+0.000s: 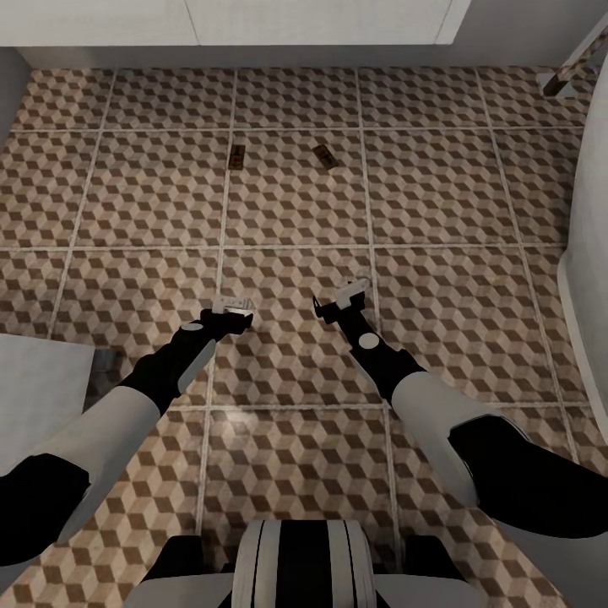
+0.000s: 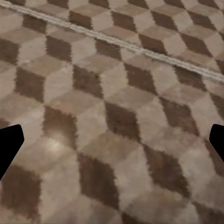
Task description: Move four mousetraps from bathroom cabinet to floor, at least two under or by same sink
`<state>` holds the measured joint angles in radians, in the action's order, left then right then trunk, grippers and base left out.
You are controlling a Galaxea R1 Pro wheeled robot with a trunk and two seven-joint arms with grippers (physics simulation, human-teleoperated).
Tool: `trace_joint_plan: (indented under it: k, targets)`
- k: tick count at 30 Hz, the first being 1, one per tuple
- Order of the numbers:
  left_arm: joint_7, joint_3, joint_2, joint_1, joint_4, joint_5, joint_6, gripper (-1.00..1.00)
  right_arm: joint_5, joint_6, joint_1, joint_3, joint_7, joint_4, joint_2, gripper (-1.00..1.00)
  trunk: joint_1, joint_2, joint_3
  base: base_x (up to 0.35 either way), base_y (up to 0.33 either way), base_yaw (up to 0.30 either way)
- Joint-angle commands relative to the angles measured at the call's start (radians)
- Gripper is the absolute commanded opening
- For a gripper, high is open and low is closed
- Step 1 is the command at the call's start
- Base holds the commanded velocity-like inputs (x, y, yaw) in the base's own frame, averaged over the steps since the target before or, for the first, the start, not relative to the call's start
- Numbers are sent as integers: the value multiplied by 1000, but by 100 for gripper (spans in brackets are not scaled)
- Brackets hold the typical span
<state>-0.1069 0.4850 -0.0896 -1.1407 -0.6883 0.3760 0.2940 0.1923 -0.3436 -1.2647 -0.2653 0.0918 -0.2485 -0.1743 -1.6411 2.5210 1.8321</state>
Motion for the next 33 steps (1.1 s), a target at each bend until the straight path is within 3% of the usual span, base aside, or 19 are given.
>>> trace_joint_plan:
  k: [1, 9, 25, 33]
  targets:
    - [-10, 7, -1, -1, -2, 11, 4, 100, 10, -1, -1, -3, 10, 2, 0, 100, 0, 0, 0, 0, 0, 0]
    - [-10, 7, -1, -1, 1, 10, 4, 100, 10, 0, -1, -3, 10, 2, 0, 100, 0, 0, 0, 0, 0, 0]
    - [-5, 14, 0, -1, 12, 12, -1, 100, 10, -3, 3, -3, 13, 2, 0, 100, 7, -4, -61, 0, 0, 0]
    - [-6, 30, 40, -1, 15, 13, -1, 100, 10, -3, 7, -4, 12, 2, 0, 100, 11, -5, -92, 0, 0, 0]
